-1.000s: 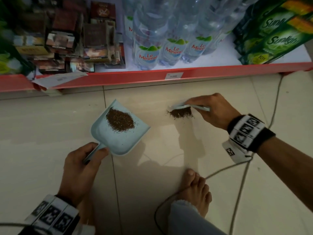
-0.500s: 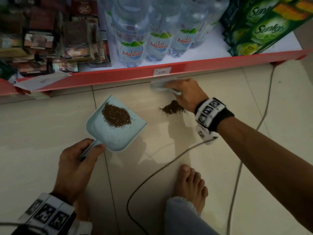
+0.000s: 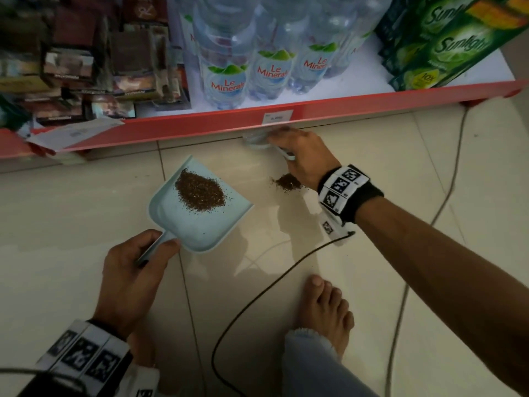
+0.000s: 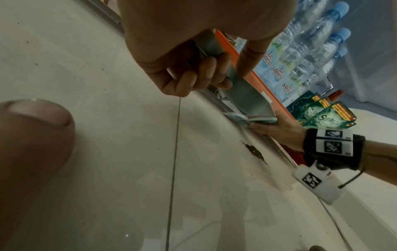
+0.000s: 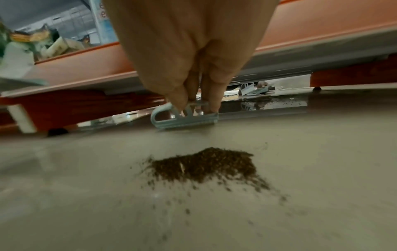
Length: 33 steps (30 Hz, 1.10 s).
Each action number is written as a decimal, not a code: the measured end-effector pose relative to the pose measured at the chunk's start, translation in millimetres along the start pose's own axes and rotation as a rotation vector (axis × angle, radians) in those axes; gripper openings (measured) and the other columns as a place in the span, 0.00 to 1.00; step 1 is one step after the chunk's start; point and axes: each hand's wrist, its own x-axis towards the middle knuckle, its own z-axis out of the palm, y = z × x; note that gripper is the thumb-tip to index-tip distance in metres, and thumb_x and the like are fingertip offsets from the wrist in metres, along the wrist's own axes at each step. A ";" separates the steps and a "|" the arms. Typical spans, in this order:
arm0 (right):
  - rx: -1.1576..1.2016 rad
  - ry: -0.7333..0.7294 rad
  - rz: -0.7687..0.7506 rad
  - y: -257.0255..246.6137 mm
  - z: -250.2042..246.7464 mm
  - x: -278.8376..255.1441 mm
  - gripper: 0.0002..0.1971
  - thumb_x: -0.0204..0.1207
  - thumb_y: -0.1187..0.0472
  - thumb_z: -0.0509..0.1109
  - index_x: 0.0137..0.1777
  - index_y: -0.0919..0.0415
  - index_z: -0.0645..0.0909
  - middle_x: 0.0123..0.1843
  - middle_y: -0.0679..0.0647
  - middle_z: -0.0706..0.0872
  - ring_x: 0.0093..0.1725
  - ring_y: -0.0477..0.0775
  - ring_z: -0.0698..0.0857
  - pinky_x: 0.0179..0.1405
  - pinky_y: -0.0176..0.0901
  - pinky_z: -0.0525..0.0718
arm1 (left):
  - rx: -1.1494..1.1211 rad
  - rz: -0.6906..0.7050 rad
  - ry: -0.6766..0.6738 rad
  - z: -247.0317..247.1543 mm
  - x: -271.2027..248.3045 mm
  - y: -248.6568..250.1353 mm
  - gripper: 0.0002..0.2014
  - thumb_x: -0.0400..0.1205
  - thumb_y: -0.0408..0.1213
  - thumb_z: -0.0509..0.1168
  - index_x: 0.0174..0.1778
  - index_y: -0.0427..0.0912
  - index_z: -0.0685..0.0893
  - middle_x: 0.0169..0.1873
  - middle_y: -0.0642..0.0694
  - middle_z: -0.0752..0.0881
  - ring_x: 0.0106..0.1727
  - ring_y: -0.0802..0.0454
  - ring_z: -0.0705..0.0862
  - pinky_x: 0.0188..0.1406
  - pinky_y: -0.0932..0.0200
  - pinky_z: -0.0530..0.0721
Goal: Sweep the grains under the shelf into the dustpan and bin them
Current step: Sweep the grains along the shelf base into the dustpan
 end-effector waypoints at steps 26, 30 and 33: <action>-0.027 0.059 -0.191 -5.1 -35.2 -43.1 0.15 0.77 0.68 0.70 0.61 0.58 0.88 0.54 0.56 0.93 0.48 0.63 0.91 0.51 0.61 0.87 | 0.049 0.012 0.098 -16.5 -9.8 -4.1 0.21 0.78 0.43 0.68 0.34 0.25 0.77 0.22 0.40 0.68 0.27 0.50 0.66 0.22 0.57 0.62; 0.207 0.290 -0.013 -43.0 -8.1 -36.2 0.11 0.71 0.63 0.72 0.52 0.56 0.91 0.43 0.53 0.94 0.38 0.54 0.92 0.45 0.50 0.90 | 0.025 0.009 0.102 -20.1 -7.0 -1.6 0.26 0.72 0.54 0.66 0.34 0.27 0.77 0.21 0.44 0.68 0.24 0.52 0.66 0.21 0.61 0.64; 0.435 0.234 0.203 -67.6 22.0 -34.8 0.09 0.70 0.60 0.77 0.50 0.55 0.92 0.40 0.49 0.93 0.34 0.41 0.89 0.42 0.35 0.88 | 0.013 0.016 0.114 -24.4 -4.4 -3.1 0.27 0.72 0.55 0.66 0.34 0.27 0.77 0.18 0.51 0.68 0.23 0.53 0.65 0.19 0.63 0.63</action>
